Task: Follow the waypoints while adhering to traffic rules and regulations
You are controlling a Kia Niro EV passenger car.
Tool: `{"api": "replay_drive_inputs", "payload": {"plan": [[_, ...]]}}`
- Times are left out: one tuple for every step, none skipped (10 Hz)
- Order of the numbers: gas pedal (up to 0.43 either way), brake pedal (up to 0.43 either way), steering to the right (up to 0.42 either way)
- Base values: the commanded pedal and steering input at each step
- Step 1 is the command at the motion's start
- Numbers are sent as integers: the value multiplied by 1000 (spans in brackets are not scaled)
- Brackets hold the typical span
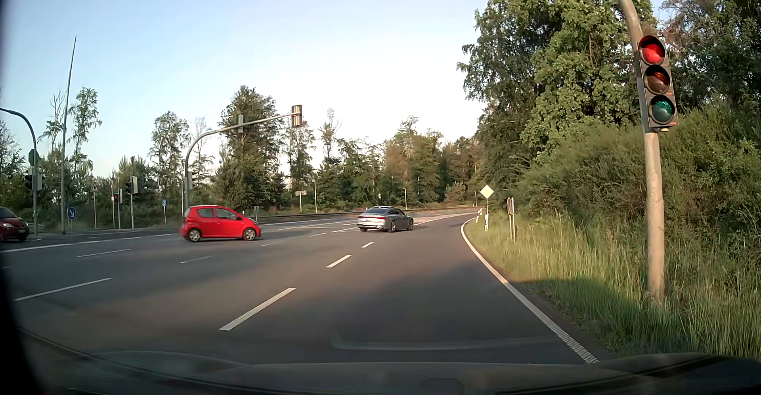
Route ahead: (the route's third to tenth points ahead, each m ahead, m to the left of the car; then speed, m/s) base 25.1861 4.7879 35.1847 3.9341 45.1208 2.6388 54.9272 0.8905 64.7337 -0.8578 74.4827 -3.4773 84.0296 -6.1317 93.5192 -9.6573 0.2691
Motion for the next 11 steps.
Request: {"api": "replay_drive_inputs", "payload": {"plan": [[0,262,-11],[0,262,-11],[0,262,-11],[0,262,-11],[0,274,-11],[0,317,-12],[0,354,-12],[0,360,-12],[0,360,-11],[0,354,-11],[0,354,-13]]}}
